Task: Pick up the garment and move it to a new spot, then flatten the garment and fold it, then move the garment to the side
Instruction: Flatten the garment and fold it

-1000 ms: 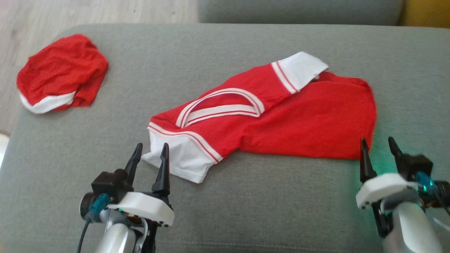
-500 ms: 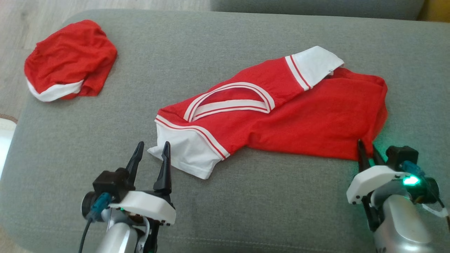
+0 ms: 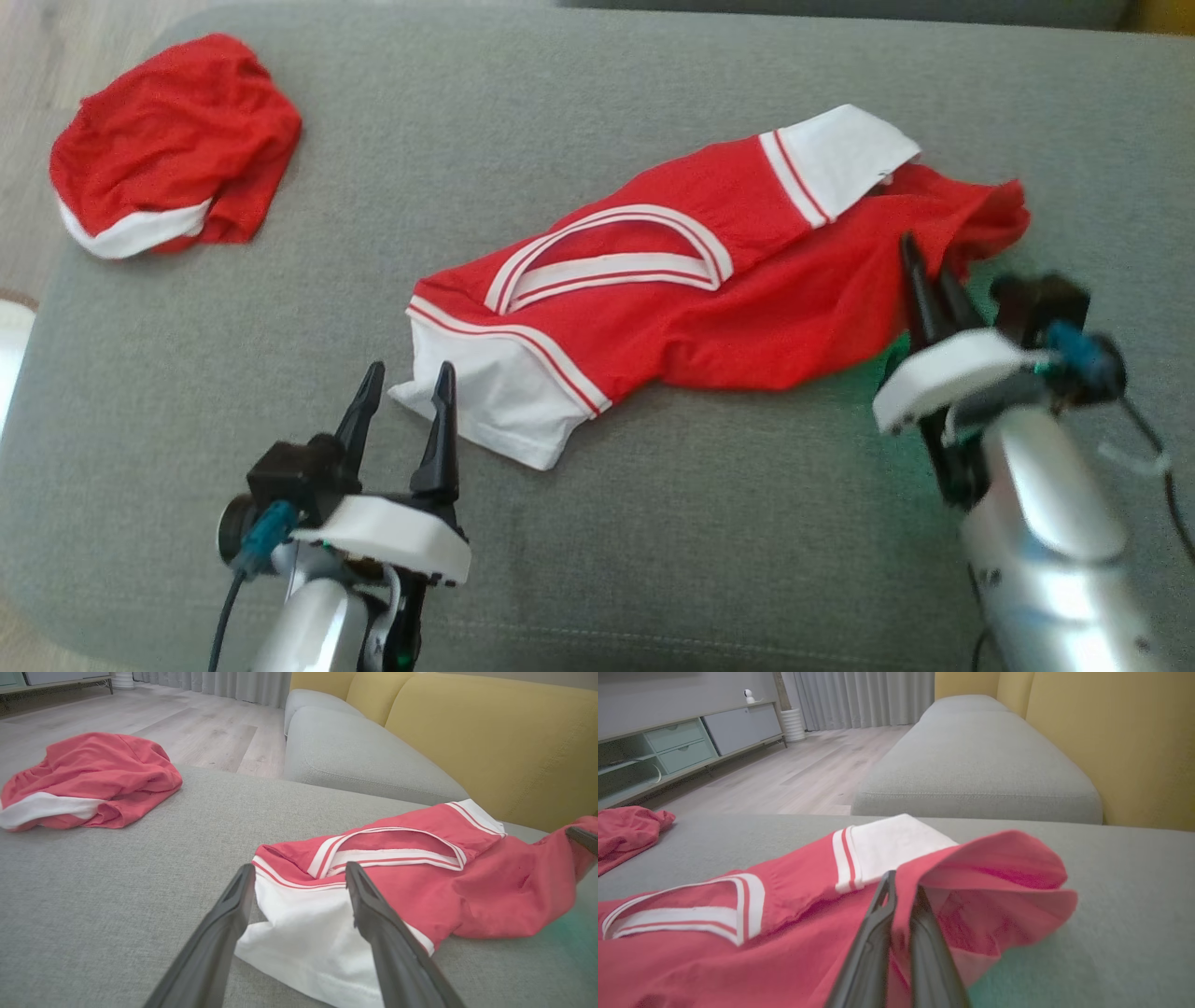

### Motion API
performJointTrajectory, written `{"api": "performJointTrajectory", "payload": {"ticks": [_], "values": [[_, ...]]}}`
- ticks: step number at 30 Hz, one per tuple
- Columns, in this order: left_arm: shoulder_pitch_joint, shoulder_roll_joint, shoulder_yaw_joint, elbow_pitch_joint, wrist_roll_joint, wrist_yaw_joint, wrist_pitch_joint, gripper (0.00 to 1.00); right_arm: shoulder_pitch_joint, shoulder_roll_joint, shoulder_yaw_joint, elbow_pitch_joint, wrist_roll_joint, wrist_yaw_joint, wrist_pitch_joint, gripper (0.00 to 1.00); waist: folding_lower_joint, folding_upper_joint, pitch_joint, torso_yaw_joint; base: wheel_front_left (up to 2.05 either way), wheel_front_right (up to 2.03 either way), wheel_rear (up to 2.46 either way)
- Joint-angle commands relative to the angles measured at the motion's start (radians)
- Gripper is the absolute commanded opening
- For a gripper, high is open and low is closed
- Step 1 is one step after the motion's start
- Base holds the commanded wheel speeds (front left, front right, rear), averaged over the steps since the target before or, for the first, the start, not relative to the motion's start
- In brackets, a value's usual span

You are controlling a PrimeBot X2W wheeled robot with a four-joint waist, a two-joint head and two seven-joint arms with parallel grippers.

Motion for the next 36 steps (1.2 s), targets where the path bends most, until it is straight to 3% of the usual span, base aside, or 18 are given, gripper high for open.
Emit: {"api": "performJointTrajectory", "payload": {"ticks": [1, 14, 15, 16, 17, 18, 28, 36], "values": [[-0.049, 0.001, 0.022, -0.037, -0.01, 0.004, -0.012, 1.0, -0.068, -0.011, 0.024, -0.028, -0.006, 0.008, 0.016, 0.0, 0.0, 0.0, 0.013, 0.015, 0.0, 0.0, 0.0], [-0.084, 0.001, -0.01, -0.042, -0.026, 0.014, -0.012, 1.0, -0.274, -0.021, 0.022, 0.188, -0.08, 0.008, 0.08, 0.0, 0.0, 0.0, 0.068, 0.094, 0.0, 0.0, 0.0], [-0.085, 0.001, -0.012, -0.043, -0.027, 0.015, -0.012, 1.0, -0.288, -0.021, 0.023, 0.207, -0.086, 0.008, 0.069, 0.08, 0.0, 0.0, 0.07, 0.096, 0.0, 0.0, 0.0], [-0.086, 0.001, -0.013, -0.044, -0.028, 0.017, -0.012, 1.0, -0.3, -0.021, 0.021, 0.225, -0.092, 0.008, 0.055, 0.37, 0.0, 0.0, 0.072, 0.098, 0.0, 0.0, 0.0], [-0.087, 0.001, -0.013, -0.045, -0.029, 0.019, -0.012, 1.0, -0.31, -0.02, 0.024, 0.242, -0.096, 0.008, 0.04, 0.95, 0.0, 0.0, 0.073, 0.098, 0.0, 0.0, 0.0], [-0.086, 0.001, -0.01, -0.047, -0.029, 0.022, -0.012, 1.0, -0.327, -0.014, 0.036, 0.271, -0.086, 0.008, 0.012, 1.0, 0.0, 0.0, 0.072, 0.093, 0.0, 0.0, 0.0], [-0.075, 0.001, 0.009, -0.05, -0.011, 0.023, -0.012, 1.0, -0.326, -0.002, 0.112, 0.233, -0.011, 0.008, -0.074, 1.0, 0.0, 0.0, 0.044, 0.011, 0.0, 0.0, 0.0], [-0.066, 0.001, 0.02, -0.049, 0.0, 0.016, -0.012, 1.0, -0.223, -0.034, 0.052, 0.122, 0.002, 0.008, -0.085, 1.0, 0.0, 0.0, 0.035, -0.03, 0.0, 0.0, 0.0]]}}
